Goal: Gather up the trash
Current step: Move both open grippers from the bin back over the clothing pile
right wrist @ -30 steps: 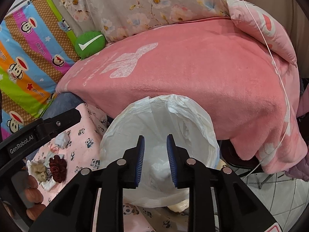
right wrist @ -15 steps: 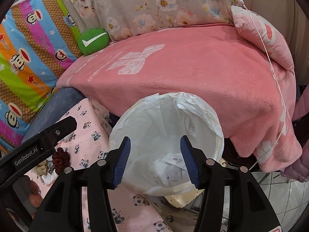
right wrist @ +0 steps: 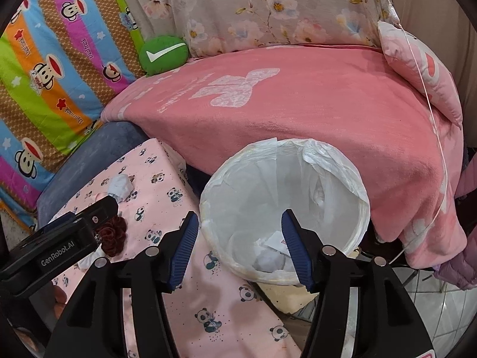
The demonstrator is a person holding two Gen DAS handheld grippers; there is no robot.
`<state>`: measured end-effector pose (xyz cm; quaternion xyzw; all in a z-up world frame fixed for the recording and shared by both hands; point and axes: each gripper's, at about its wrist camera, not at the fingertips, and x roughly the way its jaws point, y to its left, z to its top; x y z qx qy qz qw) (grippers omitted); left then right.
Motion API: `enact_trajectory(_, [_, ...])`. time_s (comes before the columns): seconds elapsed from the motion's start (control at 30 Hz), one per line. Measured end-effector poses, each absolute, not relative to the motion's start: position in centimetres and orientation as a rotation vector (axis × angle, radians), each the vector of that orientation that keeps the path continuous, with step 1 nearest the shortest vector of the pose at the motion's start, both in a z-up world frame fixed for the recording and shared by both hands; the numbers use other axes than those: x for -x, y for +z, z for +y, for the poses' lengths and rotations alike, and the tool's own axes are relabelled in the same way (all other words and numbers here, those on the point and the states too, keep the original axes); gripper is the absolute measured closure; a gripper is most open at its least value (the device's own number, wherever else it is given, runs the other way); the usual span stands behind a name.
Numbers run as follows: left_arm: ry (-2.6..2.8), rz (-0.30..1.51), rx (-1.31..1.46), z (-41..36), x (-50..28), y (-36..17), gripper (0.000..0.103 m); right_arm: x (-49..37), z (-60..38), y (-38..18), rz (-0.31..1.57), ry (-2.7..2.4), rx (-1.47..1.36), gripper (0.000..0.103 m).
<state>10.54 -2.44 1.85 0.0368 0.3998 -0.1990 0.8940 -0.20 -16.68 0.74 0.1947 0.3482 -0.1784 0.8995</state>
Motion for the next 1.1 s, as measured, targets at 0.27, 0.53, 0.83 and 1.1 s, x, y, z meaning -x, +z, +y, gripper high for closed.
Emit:
enact_trajectory(0.27, [-0.351,0.847,-0.040,1.3,-10.8,1.5,0.014,-0.5,-13.6,1.1,0.729,-0.324,-0.366,0.044])
enact_trajectory(0.53, [-0.294,0.860,-0.014,4.6,-11.4,1.1,0.014,-1.5,-10.6,1.4,0.742,-0.276,-0.335,0.044])
enact_trajectory(0.83, [-0.228,0.883,0.001,8.4,-11.9,0.0,0.014,-2.8,-7.5,1.1,0.755,-0.227,-0.323,0.044])
enact_trajectory(1.1, [-0.178,0.923,0.031,11.3,-12.5,-1.5,0.014,-4.3,-5.2,0.2,0.783,-0.191,-0.317,0.044])
